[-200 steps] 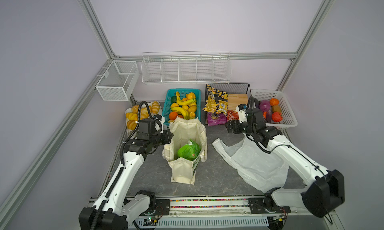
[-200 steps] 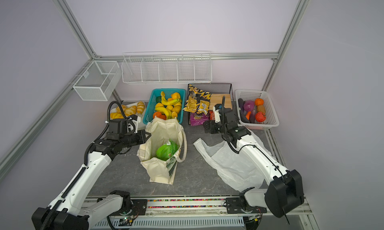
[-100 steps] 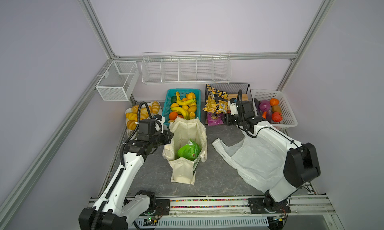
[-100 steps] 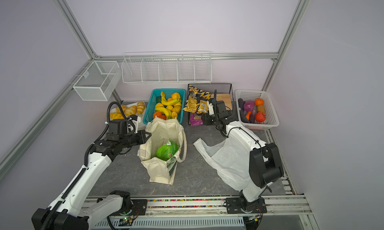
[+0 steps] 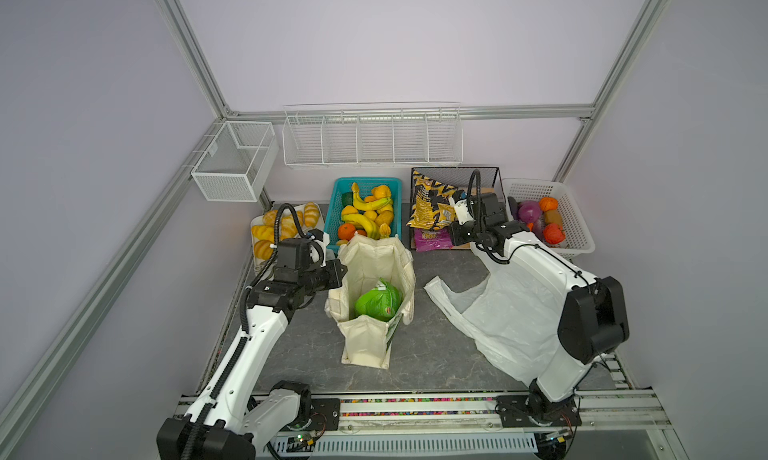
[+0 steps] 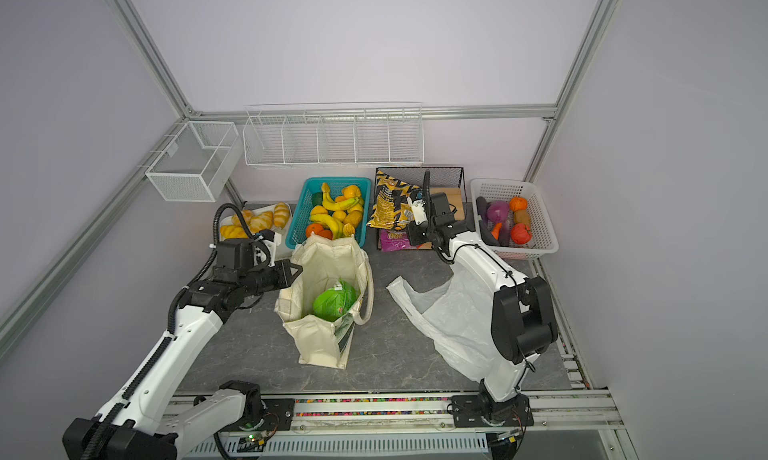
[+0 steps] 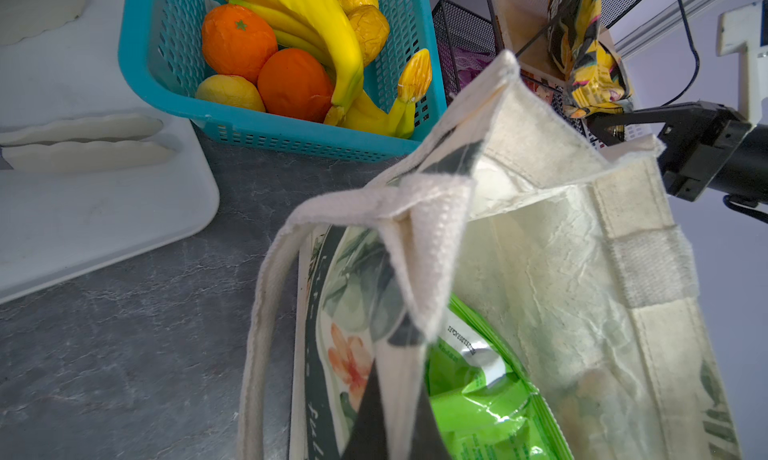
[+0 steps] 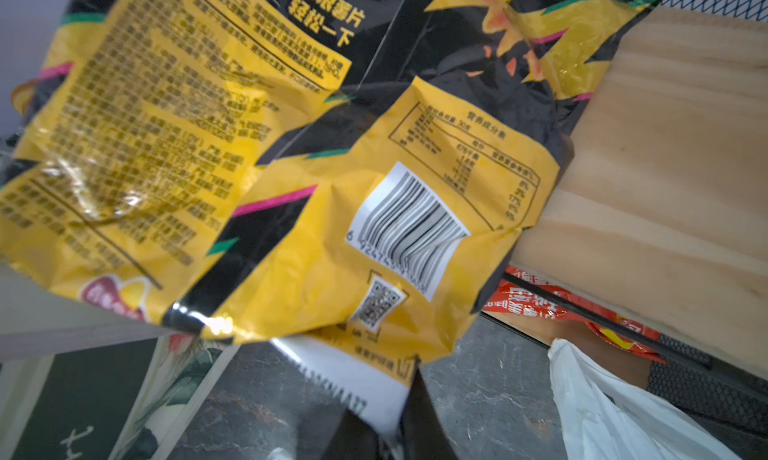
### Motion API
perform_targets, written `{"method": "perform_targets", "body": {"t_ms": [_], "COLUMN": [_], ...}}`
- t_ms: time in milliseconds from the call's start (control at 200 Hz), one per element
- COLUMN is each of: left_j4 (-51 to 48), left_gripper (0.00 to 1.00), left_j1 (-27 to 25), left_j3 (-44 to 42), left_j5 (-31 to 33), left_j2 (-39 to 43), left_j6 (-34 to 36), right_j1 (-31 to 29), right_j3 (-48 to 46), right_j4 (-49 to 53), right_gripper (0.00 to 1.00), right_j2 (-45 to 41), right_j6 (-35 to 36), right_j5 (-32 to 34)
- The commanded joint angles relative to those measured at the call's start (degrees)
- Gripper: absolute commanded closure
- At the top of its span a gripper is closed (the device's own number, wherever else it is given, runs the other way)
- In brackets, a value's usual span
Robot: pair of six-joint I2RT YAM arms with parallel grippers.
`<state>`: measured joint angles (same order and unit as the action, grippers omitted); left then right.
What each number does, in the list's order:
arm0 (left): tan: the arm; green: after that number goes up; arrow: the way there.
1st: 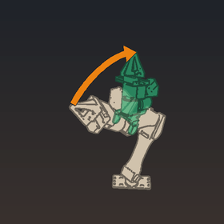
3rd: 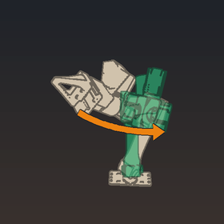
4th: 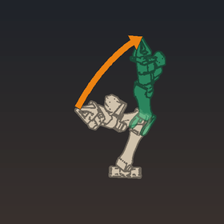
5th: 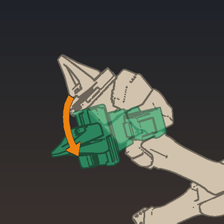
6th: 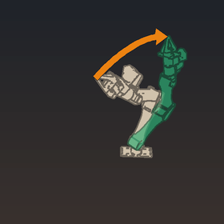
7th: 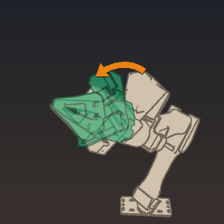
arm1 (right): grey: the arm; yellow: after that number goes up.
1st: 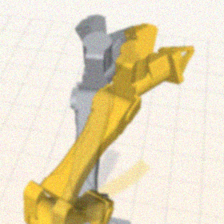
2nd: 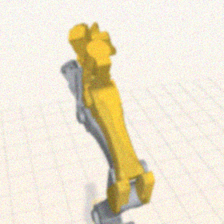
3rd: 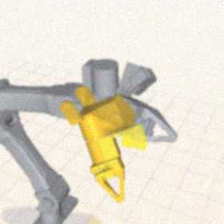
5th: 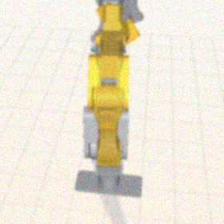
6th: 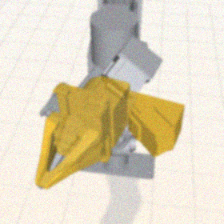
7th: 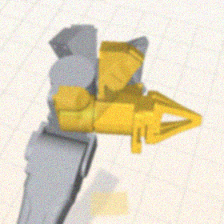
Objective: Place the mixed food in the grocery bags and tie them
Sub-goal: 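Grasp the yellow chip bag from the rack with the right gripper and lift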
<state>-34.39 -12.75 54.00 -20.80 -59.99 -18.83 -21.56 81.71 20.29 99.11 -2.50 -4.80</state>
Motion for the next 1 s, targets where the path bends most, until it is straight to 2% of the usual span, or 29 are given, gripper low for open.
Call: {"method": "perform_targets", "body": {"t_ms": [0,150,370,495,615,755,995], "left_j4": [3.10,3.45,4.44,4.57,5.16,5.56,5.74], "left_gripper": [1.00,1.00,1.00,1.00,1.00,1.00,1.00], "left_j1": [0.27,0.27,0.27,0.27,0.27,0.27,0.27], "left_j3": [-0.27,-0.28,-1.19,-1.25,-1.21,-1.16,-1.27], "left_j5": [-0.08,-0.18,-0.07,-0.36,-0.95,-1.56,-2.12], "left_j2": [1.12,1.10,1.47,1.36,1.26,0.82,0.31], "left_j6": [0.90,0.90,0.60,0.38,-0.23,-0.44,-0.59], "right_j1": [0.11,0.06,-1.13,-3.10,-5.98,-8.99,-10.58], "right_j3": [-1.86,-5.78,-5.98,-3.17,-2.10,-0.46,-0.01], "right_j4": [4.13,6.17,10.63,13.53,10.75,9.51,1.38], "right_gripper": [0.93,0.94,0.94,0.94,0.94,0.94,0.94], "right_j2": [-7.28,-19.51,-31.49,-33.31,-33.72,-32.81,-31.96], "right_j6": [2.11,0.59,-1.62,-1.37,-3.06,-2.88,-9.72], "right_j5": [0.18,-5.30,-23.63,-31.60,-38.43,-41.60,-46.96]}}
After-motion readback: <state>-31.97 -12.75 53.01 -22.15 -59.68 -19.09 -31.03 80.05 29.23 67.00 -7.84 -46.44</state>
